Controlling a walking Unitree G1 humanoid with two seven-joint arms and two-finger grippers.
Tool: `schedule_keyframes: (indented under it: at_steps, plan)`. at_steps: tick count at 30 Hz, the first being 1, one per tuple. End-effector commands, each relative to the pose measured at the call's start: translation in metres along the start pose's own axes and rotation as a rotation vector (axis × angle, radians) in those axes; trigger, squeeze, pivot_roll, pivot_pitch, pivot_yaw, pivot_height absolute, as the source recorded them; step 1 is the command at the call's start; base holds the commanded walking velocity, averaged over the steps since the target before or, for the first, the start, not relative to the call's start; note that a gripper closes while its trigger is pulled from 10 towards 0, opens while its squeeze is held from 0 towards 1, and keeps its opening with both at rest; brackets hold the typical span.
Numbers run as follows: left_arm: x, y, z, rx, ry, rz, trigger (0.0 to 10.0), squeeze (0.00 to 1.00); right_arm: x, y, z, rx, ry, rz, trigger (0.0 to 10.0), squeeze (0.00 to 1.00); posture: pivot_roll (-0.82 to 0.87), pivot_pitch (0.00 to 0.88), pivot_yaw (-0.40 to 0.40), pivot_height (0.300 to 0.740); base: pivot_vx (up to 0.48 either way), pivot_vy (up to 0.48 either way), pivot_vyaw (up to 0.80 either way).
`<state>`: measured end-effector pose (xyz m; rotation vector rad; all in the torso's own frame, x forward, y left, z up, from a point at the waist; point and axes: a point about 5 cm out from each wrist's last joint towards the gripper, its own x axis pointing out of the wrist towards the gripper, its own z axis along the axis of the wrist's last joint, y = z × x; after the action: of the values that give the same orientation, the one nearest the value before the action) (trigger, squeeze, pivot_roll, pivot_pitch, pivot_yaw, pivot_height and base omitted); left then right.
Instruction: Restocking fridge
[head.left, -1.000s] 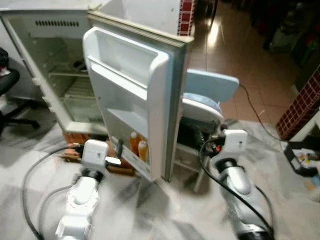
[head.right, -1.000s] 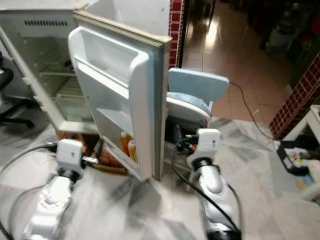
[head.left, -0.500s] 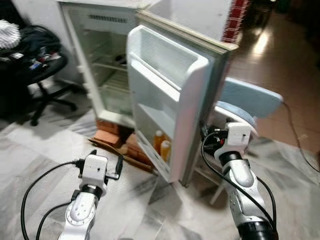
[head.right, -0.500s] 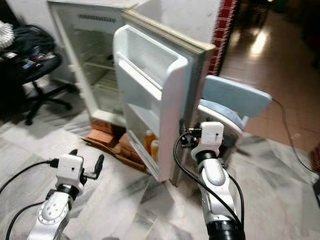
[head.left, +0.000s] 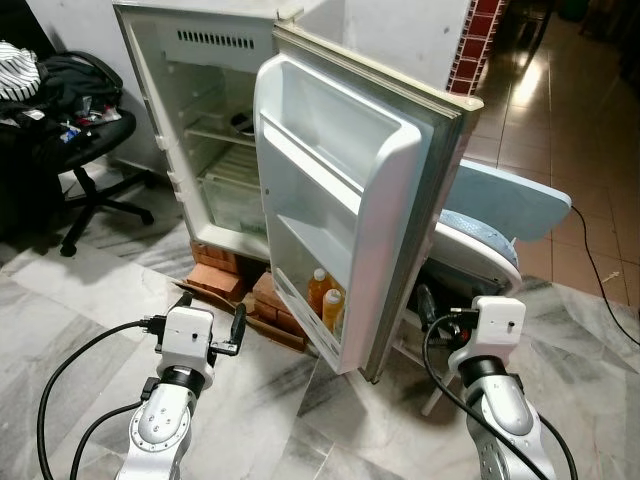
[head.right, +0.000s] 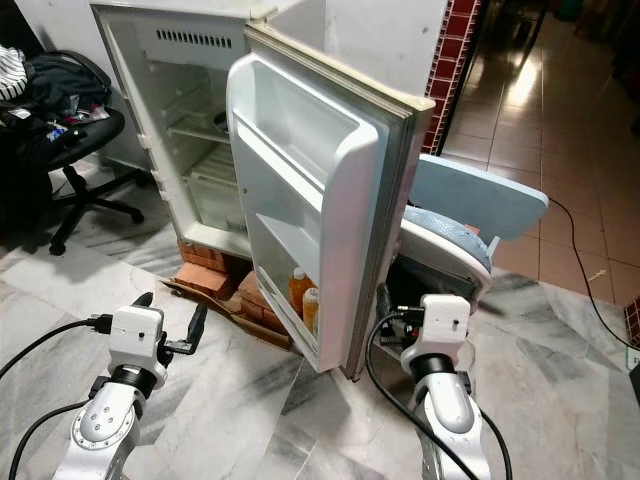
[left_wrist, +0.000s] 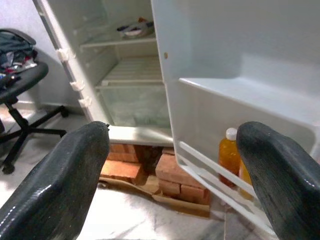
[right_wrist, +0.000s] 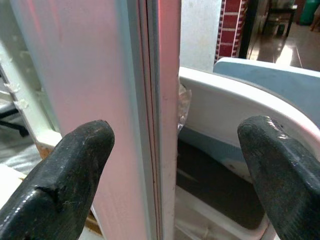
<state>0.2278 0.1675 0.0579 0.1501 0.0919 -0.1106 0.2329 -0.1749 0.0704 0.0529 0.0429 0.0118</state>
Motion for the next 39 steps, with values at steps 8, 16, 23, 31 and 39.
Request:
schedule_keyframes:
  at_steps: [8,16,23,31,39]
  plan:
    - [0.004,-0.001,0.004,-0.002,-0.007,-0.010,10.0,0.00,0.006,0.004,0.008,-0.007,-0.030,0.019,10.0,0.00,0.00,0.000,0.000,0.740,0.279,0.000,0.00]
    - [0.002,-0.003,0.003,-0.004,0.005,-0.021,10.0,0.00,0.008,0.005,0.010,-0.007,-0.033,0.025,10.0,0.00,0.00,0.000,0.001,0.740,0.169,0.000,0.00]
    - [0.003,-0.002,-0.001,0.019,0.040,-0.015,10.0,0.00,0.022,0.005,0.023,-0.073,-0.094,0.018,10.0,0.00,0.01,0.000,0.018,0.740,0.000,0.000,0.23]
    - [-0.006,-0.012,-0.007,-0.002,0.072,-0.050,10.0,0.00,0.029,0.002,0.024,-0.045,-0.086,-0.008,10.0,0.00,0.02,0.002,-0.005,0.740,0.000,0.000,0.50]
    - [-0.001,-0.009,0.000,-0.024,0.047,-0.030,10.0,0.00,0.028,0.000,0.017,-0.046,-0.046,-0.012,10.0,0.00,0.02,0.000,-0.017,0.740,0.000,0.000,0.00]
